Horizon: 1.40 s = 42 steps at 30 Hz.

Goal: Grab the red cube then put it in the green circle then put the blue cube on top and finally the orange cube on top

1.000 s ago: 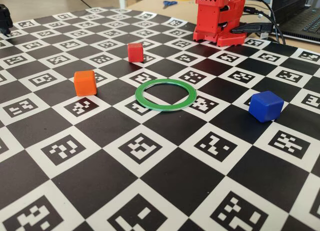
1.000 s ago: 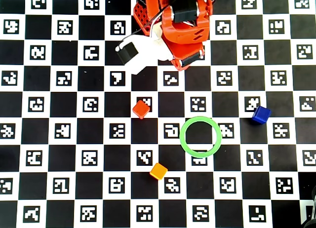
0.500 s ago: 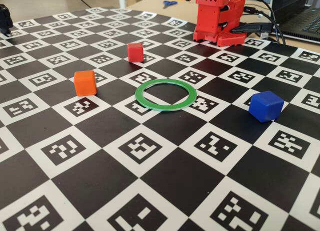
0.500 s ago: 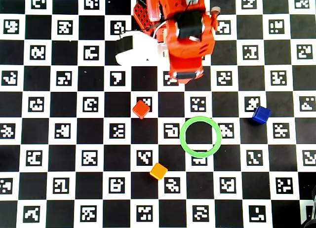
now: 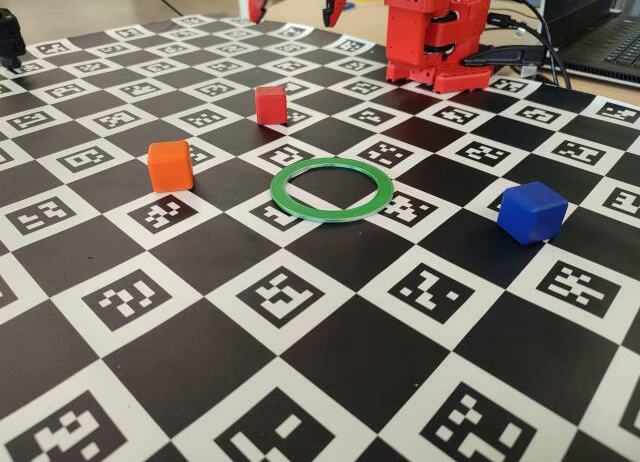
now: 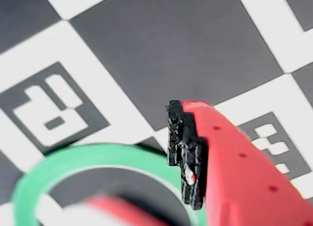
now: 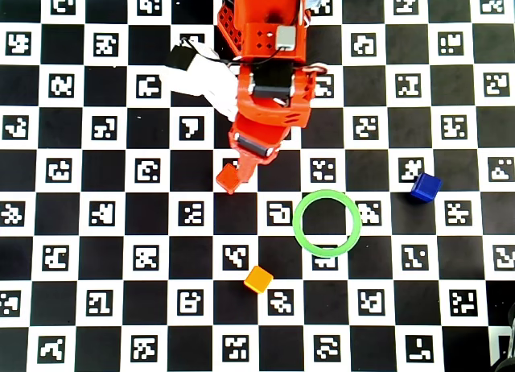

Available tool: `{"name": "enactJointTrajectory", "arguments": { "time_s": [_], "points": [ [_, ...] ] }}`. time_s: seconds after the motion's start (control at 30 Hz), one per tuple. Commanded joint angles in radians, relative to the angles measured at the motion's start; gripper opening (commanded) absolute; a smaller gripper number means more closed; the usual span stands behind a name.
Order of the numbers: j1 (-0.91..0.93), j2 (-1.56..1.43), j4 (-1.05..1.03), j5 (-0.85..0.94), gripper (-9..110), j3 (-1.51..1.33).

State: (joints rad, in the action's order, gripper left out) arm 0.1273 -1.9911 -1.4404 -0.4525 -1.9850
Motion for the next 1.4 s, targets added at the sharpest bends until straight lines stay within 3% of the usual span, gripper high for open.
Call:
{"name": "enactJointTrajectory", "arguments": {
  "time_s": [0.0,0.73,1.37],
  "points": [
    [0.02,0.0,0.046,-0.023,44,0.067],
    [0.086,0.067,0.419,-0.014,43,-0.247],
    [0.126,0.163,0.6,0.026,41,-0.339]
  ]
}}
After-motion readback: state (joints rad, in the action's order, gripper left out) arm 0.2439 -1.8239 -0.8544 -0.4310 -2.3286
